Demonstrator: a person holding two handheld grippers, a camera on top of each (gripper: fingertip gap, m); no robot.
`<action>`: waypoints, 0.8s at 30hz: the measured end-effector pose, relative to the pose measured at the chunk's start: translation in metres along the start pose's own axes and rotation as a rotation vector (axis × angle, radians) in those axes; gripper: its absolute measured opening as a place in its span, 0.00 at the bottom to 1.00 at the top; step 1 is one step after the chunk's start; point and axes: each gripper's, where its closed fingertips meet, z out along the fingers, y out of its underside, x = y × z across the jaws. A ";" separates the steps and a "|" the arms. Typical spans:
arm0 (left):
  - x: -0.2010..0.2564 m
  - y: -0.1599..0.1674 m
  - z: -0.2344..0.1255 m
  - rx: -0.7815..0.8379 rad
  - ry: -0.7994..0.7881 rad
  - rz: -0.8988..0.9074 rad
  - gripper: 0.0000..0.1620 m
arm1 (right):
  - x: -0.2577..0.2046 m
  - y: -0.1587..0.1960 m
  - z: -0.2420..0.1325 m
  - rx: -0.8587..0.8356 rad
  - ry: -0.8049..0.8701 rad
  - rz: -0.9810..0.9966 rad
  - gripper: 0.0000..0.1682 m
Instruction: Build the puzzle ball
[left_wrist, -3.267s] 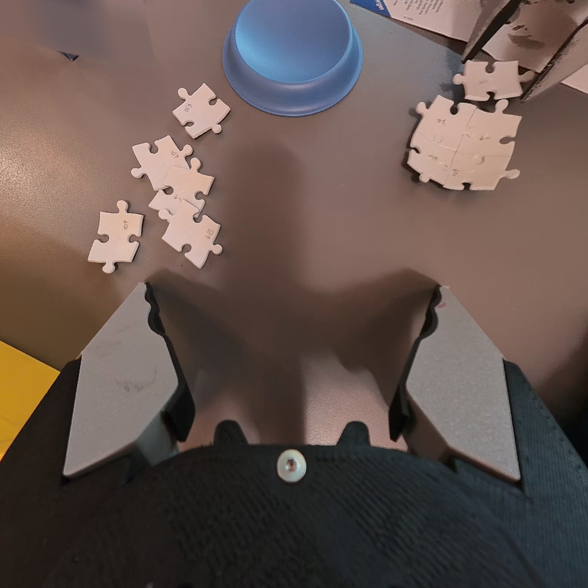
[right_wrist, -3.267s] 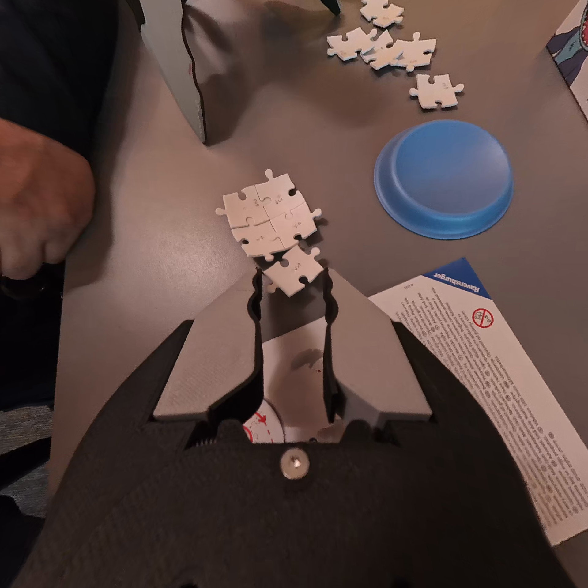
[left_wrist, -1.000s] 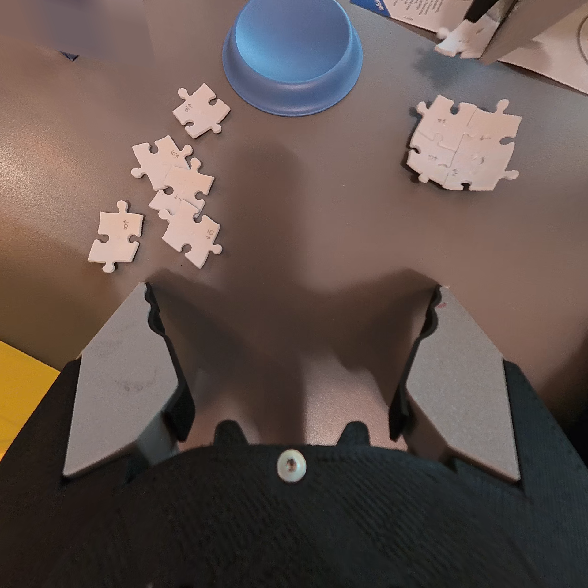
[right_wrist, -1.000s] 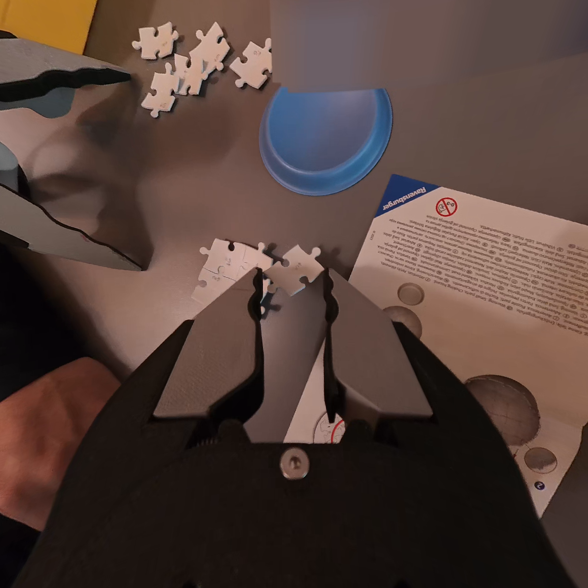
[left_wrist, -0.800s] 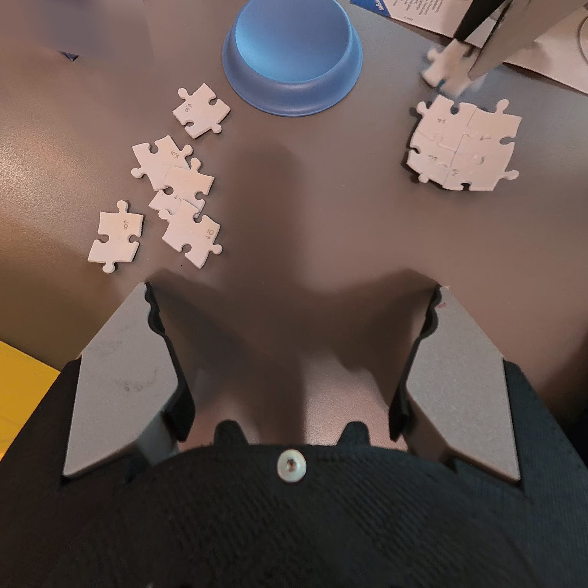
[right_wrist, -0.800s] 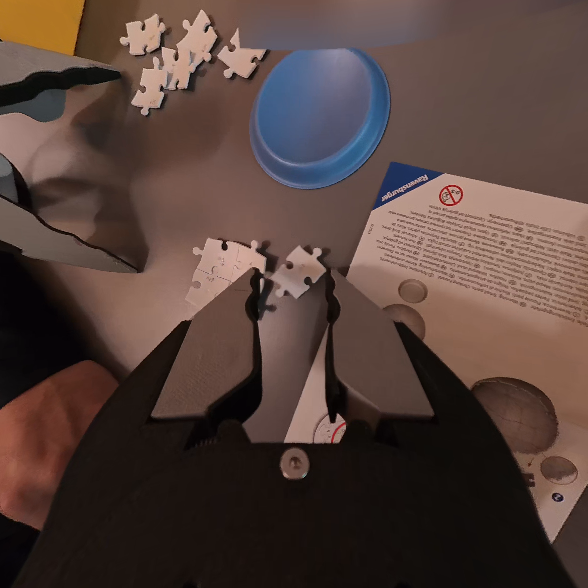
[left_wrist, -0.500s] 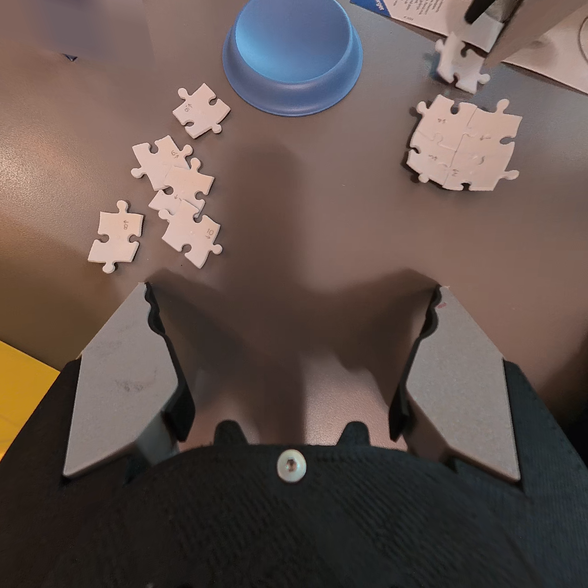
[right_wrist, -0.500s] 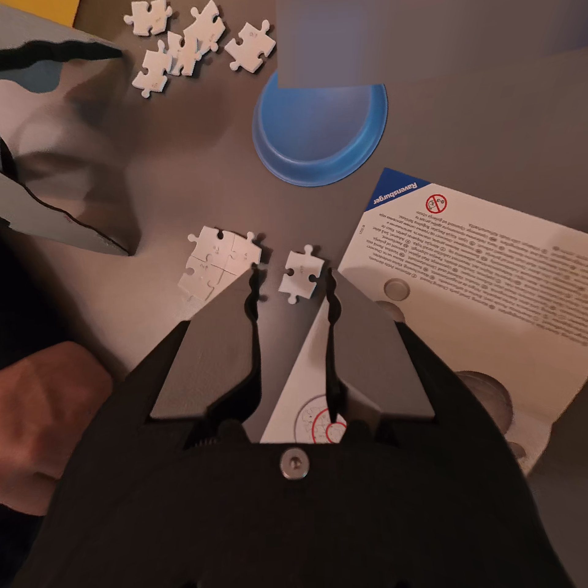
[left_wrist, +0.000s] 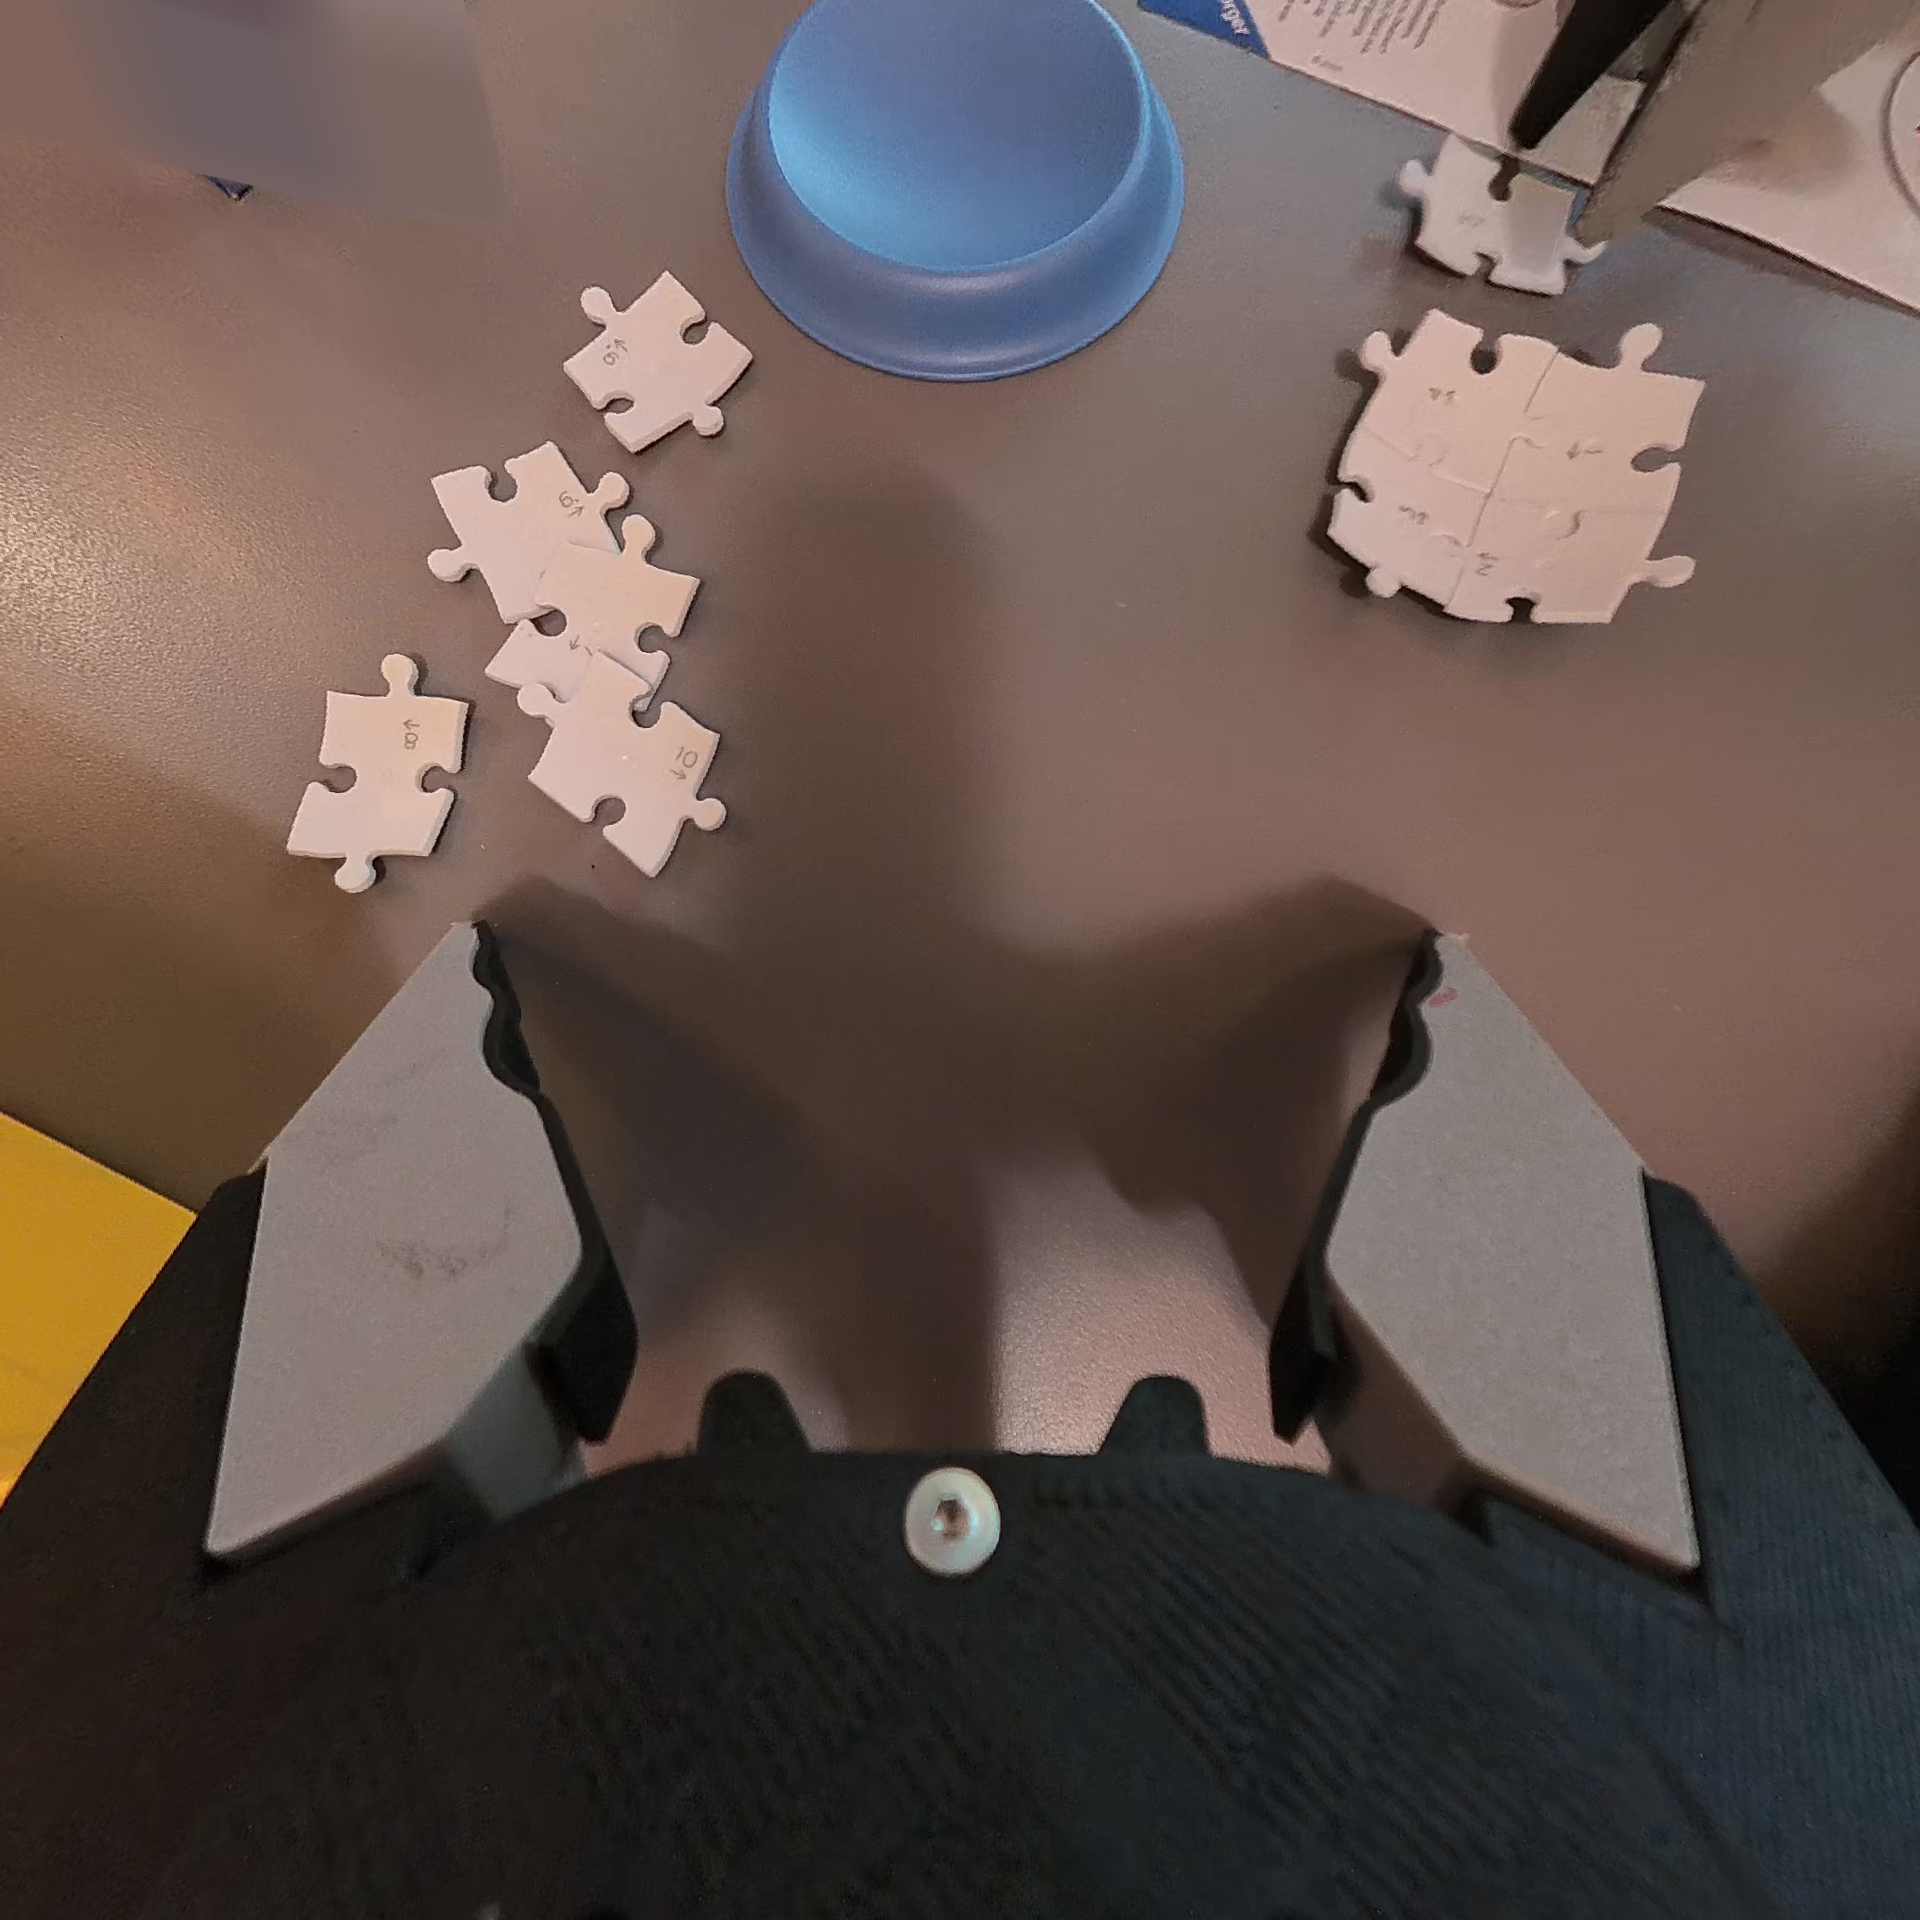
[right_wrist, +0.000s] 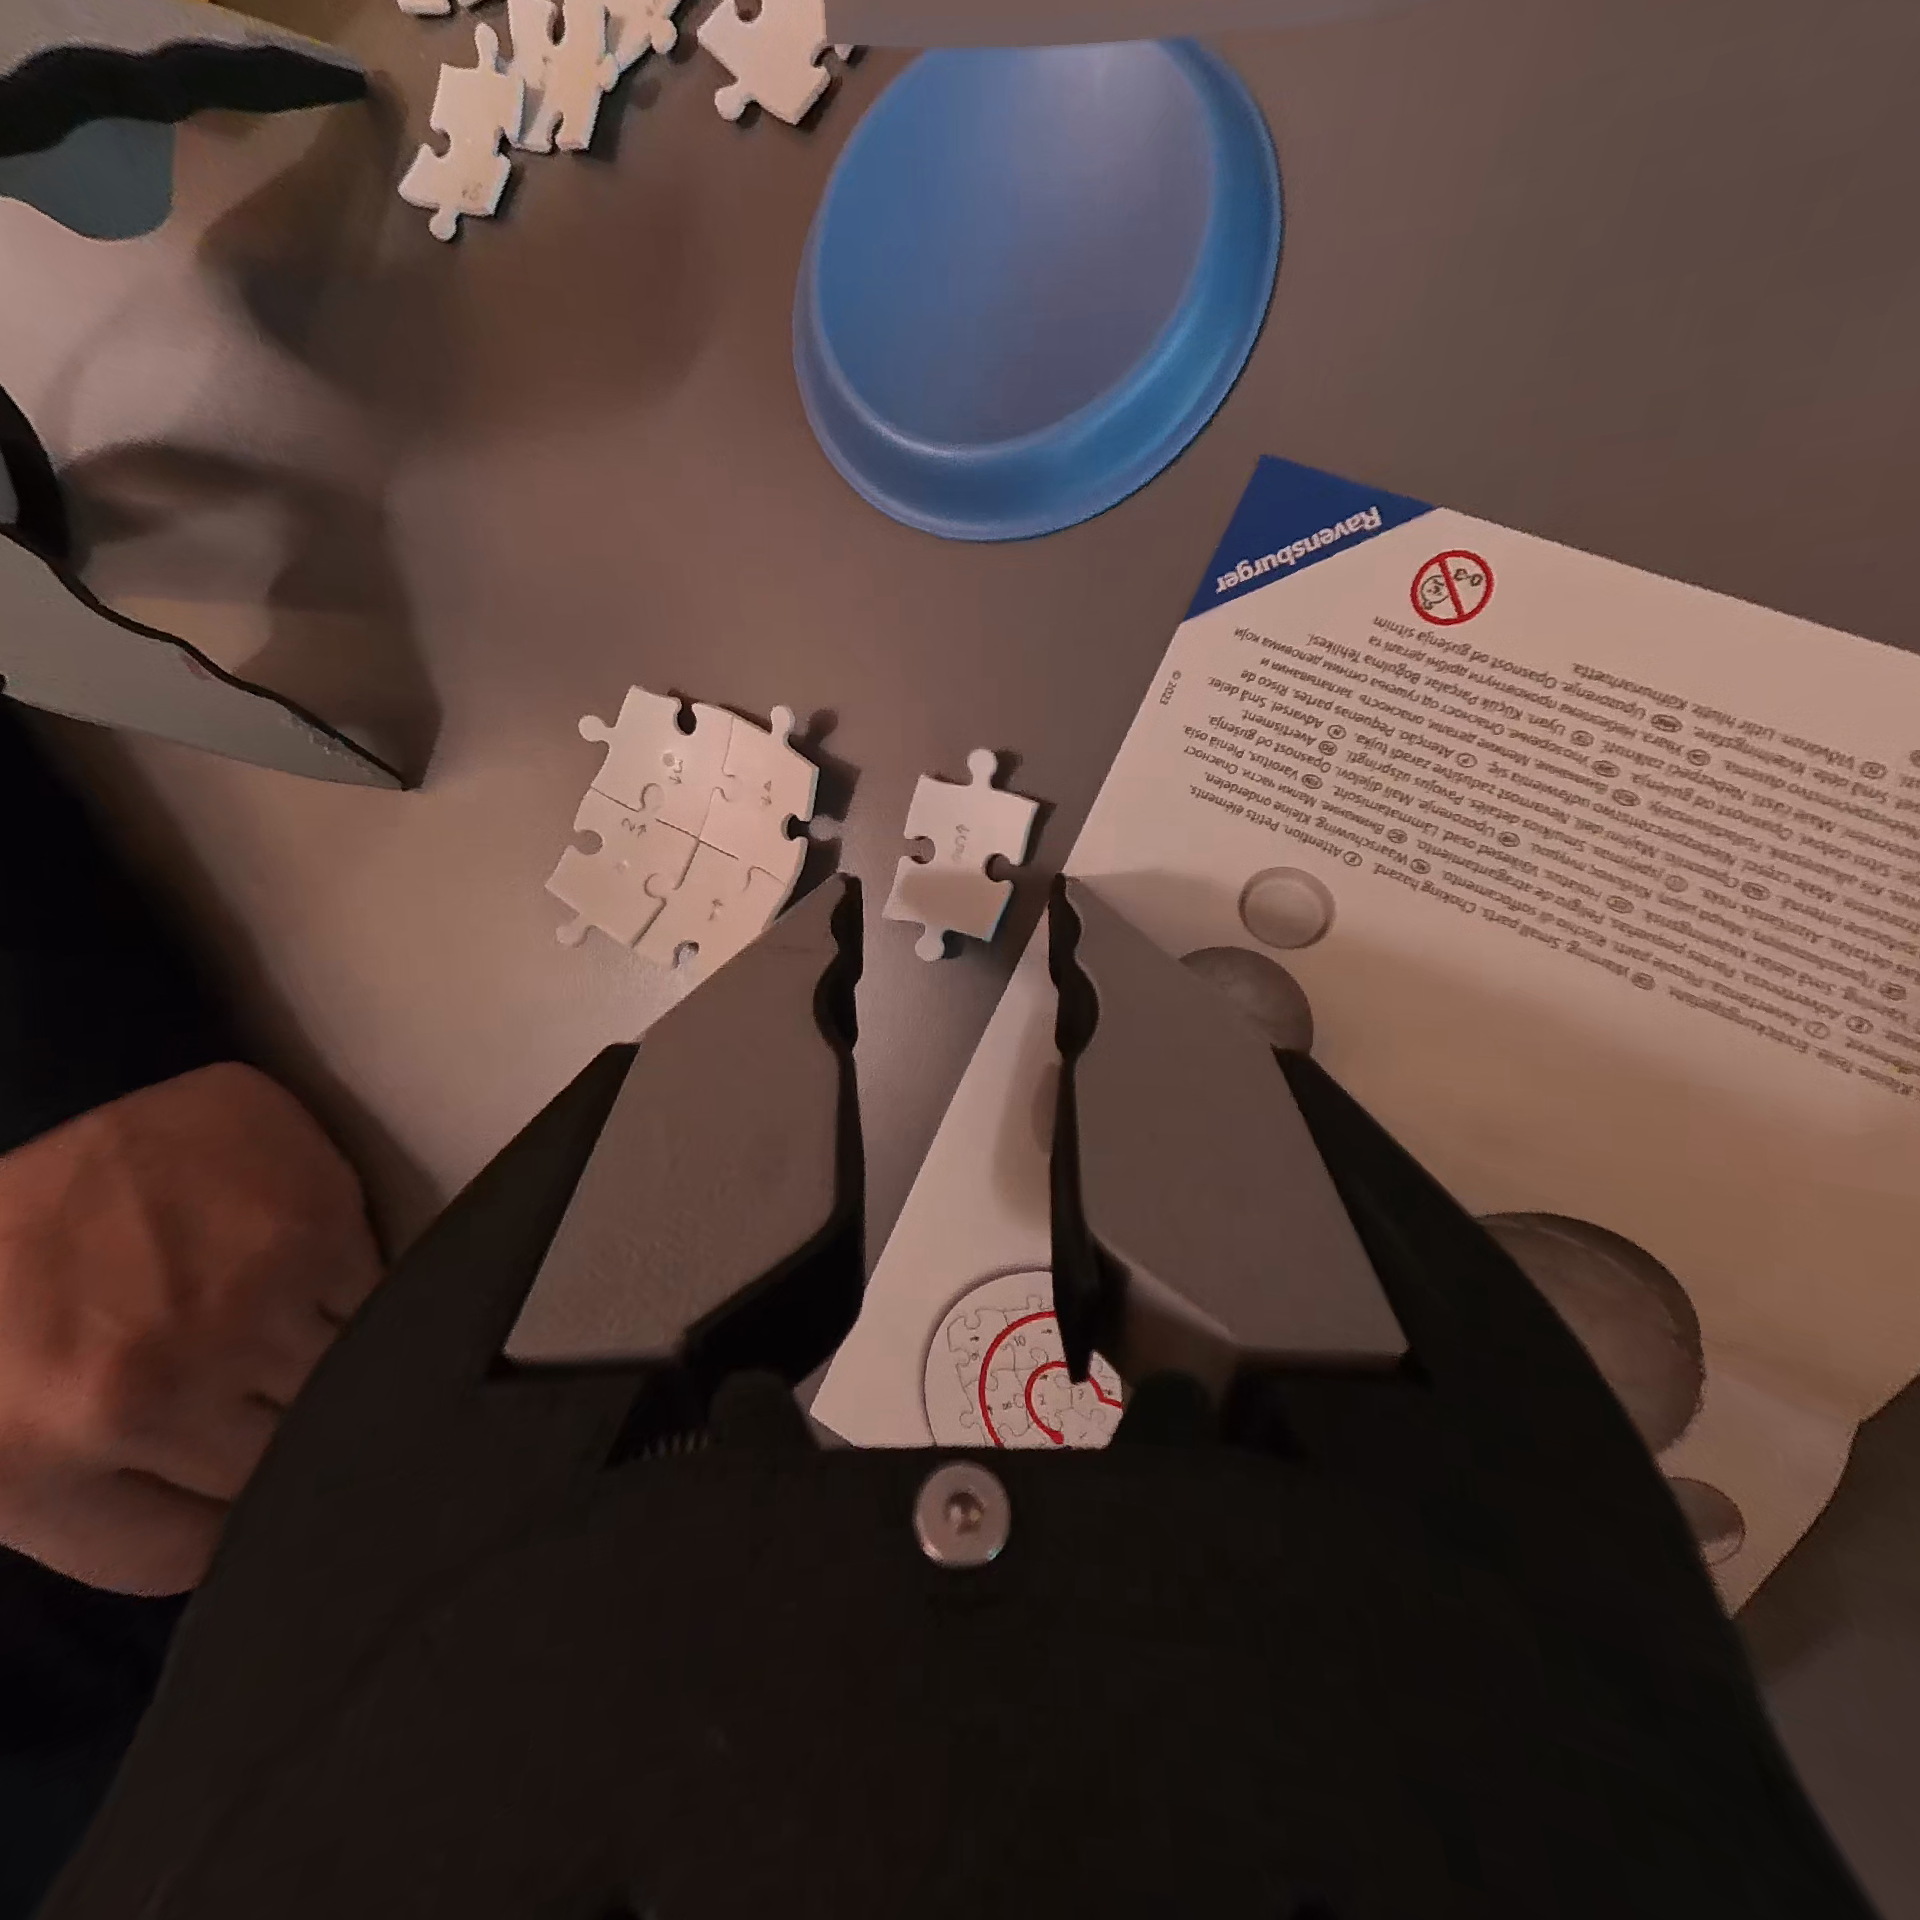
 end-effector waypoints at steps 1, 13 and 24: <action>0.000 0.000 0.000 0.000 0.000 0.000 0.98 | 0.000 0.000 0.000 0.001 -0.003 0.001 0.20; 0.000 0.000 0.000 0.000 0.000 0.000 0.98 | -0.003 0.002 0.003 -0.022 0.057 -0.055 0.13; 0.000 0.000 0.000 0.000 0.000 0.000 0.98 | -0.008 0.003 0.008 -0.028 0.019 -0.087 0.00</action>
